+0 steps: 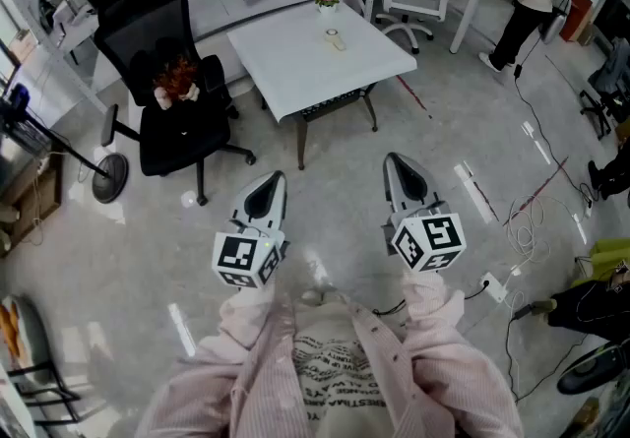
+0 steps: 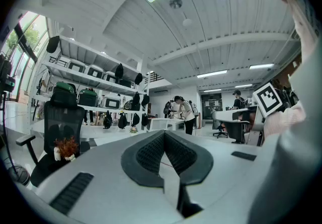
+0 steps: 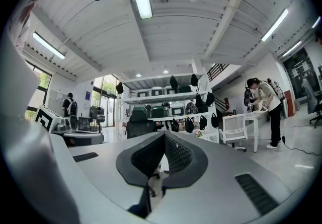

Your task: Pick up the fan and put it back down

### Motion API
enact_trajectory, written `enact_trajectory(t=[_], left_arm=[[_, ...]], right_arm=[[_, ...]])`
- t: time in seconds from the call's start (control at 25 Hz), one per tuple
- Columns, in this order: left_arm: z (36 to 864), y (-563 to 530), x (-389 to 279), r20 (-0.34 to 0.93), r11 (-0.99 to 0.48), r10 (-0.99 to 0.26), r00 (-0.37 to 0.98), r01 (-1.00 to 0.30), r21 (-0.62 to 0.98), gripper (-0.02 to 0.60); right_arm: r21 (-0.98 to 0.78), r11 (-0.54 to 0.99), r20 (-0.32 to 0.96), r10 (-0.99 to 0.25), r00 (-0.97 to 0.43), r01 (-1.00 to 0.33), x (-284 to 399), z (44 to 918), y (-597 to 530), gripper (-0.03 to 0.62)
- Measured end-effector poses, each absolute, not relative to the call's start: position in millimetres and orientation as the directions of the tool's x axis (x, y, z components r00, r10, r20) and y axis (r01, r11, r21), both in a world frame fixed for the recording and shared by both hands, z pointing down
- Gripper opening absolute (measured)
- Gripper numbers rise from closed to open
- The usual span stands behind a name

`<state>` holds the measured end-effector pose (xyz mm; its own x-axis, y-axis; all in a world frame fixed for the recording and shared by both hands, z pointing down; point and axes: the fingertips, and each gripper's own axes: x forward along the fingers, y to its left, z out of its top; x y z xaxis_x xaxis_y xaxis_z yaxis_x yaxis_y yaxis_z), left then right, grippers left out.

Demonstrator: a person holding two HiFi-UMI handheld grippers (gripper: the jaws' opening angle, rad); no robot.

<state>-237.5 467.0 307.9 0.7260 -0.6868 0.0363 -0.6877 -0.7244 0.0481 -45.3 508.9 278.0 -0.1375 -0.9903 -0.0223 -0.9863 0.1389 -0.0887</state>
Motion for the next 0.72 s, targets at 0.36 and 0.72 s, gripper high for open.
enact_trajectory(t=[0.36, 0.72], left_arm=[[308.9, 456.4, -244.6, 0.044, -0.72, -0.691, 0.721, -0.692, 0.049, 0.002], [309.0, 456.2, -229.5, 0.044, -0.736, -0.676, 0.736, -0.677, 0.027, 0.002]], right_arm=[[-0.089, 0.103, -0.019, -0.995, -0.102, -0.991, -42.9, 279.9, 502.1, -0.003], [-0.094, 0.089, -0.014, -0.996, -0.088, -0.992, -27.9, 291.1, 498.4, 0.004]])
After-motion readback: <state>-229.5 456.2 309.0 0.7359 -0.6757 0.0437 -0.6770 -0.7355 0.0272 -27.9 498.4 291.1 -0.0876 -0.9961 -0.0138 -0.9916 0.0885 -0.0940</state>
